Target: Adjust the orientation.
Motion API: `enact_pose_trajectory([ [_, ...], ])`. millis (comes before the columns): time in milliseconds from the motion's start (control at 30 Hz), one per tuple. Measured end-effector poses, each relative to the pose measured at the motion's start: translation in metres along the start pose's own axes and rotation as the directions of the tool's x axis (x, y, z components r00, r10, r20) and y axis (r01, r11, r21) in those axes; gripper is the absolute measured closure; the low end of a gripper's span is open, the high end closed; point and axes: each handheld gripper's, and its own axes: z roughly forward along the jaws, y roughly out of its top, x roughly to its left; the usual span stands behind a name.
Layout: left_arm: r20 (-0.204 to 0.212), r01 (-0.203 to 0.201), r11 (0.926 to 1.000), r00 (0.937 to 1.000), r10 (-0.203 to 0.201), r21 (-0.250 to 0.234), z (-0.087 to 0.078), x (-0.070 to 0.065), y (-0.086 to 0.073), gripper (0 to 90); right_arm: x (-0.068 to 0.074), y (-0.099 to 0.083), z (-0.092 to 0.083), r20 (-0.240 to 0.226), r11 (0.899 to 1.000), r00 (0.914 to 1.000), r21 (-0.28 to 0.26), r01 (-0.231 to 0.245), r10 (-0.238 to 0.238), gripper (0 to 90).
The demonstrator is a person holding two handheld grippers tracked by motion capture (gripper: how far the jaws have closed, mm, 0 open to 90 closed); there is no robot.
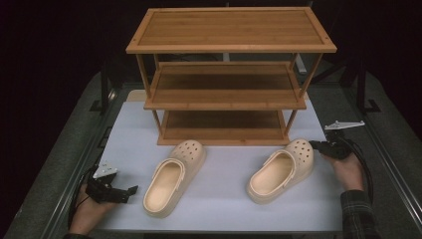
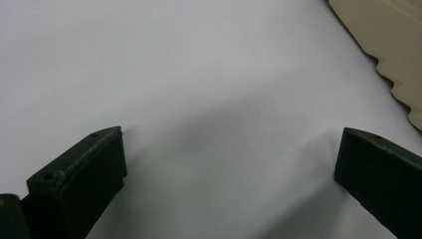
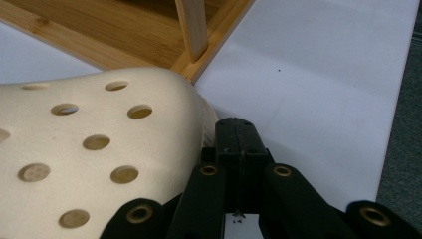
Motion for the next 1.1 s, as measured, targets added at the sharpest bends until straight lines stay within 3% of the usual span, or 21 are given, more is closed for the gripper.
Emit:
enact_pose_trajectory([
  [333,0.000,0.001,1.0000,1.0000,-0.001,0.000,0.000,0.000,0.000,0.0,0.015,0.000,0.002,-0.045,0.999,0.9982,0.011,0.039,-0.039,90.0],
  [1100,0.001,0.001,1.0000,1.0000,-0.001,-0.001,0.000,0.000,0.000,0.0,0.071,0.004,0.008,-0.118,0.990,0.9850,0.052,0.133,-0.126,89.9],
])
